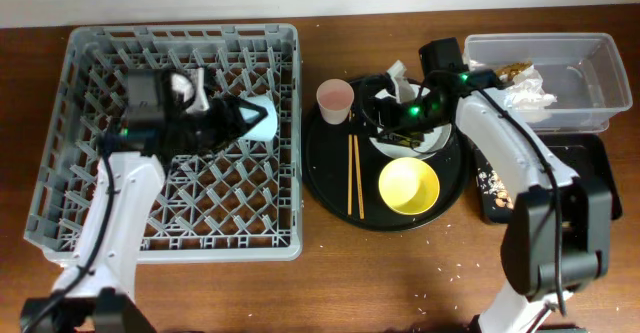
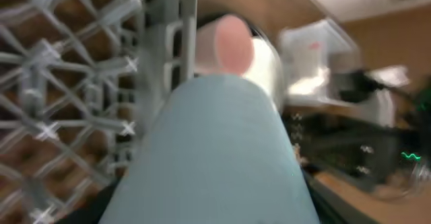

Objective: Sort waste into correct bins and load items into the dishwasher rack
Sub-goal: 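Place the light-blue cup upside down in the rack with the left gripper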

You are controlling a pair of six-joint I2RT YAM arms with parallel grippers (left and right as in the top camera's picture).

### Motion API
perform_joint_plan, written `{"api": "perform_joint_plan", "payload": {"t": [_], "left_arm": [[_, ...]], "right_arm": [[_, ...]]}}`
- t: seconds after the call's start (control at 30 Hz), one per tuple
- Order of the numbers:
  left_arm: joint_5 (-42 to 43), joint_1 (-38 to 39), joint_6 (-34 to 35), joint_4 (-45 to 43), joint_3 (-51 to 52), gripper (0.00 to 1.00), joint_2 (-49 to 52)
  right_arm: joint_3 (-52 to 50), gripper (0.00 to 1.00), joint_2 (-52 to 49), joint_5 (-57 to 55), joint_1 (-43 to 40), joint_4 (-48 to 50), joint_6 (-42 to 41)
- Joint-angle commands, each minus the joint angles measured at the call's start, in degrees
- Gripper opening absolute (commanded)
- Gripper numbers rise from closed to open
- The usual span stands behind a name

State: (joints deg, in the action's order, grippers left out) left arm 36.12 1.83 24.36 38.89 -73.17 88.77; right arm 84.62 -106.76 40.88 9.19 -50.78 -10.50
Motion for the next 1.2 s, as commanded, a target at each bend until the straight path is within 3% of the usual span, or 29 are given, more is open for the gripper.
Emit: {"api": "perform_joint_plan", "payload": {"t": [0.0, 0.2, 0.5, 0.57, 0.67, 1.1, 1.17], "left_arm": [[-22.6, 6.5, -11.2, 10.7, -10.6, 0.50, -0.5], [-36.8, 15.4, -11.2, 24.1, -11.8, 0.47, 0.6], [-37.4, 20.2, -10.7, 29.8, -11.2, 0.44, 8.4], [-37.4, 20.9, -10.7, 30.0, -11.2, 0.37, 10.1], [-37.5, 23.0, -10.7, 30.9, -11.2, 0.35, 12.4], [-42.0, 23.6, -7.3, 34.3, -11.2, 0.36, 13.3], [-42.0, 23.6, -7.3, 33.6, -11.2, 0.43, 13.6]], "right_arm": [[0.0, 0.99, 4.3, -10.6, 0.2, -1.2, 1.5], [0.0, 0.98, 4.3, -13.3, 0.1, -1.7, 1.5], [0.0, 0.99, 4.3, -13.3, 0.1, -2.6, 1.5], [0.0, 0.99, 4.3, -13.3, 0.1, -2.8, 1.5], [0.0, 0.99, 4.3, -13.3, 0.1, -3.2, 1.5], [0.0, 0.99, 4.3, -13.2, 0.1, -3.3, 1.5], [0.0, 0.99, 4.3, -13.1, 0.1, -3.4, 1.5]]}}
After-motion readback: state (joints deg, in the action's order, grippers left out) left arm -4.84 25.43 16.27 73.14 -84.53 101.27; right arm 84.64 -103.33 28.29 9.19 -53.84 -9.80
